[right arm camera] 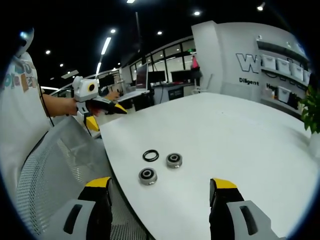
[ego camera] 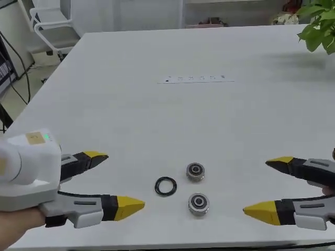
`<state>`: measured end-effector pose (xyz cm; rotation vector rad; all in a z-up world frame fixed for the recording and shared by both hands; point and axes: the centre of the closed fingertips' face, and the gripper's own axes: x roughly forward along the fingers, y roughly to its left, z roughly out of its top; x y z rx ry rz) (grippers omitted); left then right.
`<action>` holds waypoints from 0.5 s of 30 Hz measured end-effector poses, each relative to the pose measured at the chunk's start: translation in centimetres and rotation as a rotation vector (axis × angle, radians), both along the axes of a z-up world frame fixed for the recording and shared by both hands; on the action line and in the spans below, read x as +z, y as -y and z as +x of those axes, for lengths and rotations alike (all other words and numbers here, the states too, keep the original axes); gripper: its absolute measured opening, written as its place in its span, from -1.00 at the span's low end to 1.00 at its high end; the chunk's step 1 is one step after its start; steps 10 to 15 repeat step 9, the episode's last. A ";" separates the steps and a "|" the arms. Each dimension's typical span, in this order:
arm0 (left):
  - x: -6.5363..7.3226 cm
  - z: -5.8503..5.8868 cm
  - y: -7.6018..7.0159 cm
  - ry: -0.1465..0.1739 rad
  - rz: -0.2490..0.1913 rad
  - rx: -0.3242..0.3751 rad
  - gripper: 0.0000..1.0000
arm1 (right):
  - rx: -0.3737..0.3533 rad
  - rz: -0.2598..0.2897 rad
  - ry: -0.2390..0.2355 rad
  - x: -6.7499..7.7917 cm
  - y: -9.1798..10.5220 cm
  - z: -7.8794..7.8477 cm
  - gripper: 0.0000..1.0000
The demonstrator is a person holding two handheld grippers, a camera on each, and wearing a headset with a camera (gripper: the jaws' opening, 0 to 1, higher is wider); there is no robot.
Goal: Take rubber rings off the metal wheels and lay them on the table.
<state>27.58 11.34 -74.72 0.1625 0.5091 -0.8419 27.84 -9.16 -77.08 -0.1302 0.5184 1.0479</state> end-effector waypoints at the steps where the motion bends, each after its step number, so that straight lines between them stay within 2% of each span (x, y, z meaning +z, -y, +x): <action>1: 0.0 0.0 0.0 0.001 0.000 0.002 0.61 | 0.001 0.000 -0.001 0.0 0.0 0.0 0.58; 15: 0.0 -0.1 -0.1 0.003 0.003 0.005 0.62 | 0.001 -0.001 0.004 0.0 0.0 -0.1 0.58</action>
